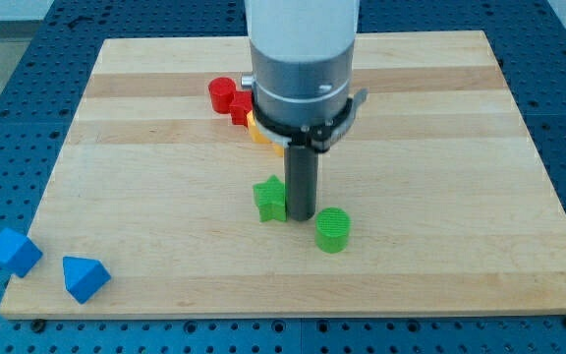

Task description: Push the green star to the center

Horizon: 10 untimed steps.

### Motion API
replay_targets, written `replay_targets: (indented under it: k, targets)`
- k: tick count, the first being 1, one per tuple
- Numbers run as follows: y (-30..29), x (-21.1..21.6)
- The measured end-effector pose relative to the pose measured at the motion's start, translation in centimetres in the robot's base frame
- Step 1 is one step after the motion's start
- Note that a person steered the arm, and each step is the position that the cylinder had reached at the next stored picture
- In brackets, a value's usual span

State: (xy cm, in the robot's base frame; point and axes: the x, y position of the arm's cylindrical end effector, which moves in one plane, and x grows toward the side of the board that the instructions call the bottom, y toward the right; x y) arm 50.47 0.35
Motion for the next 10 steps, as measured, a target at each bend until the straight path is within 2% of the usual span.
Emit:
replay_targets:
  k: [1, 2, 3, 5, 6, 8, 10]
  targets:
    - [0.8, 0.1]
    - [1.0, 3.1]
    - [0.8, 3.9]
    - [-2.7, 3.7]
    - [-3.9, 2.8]
    - [-4.0, -2.4]
    - [-4.0, -4.0]
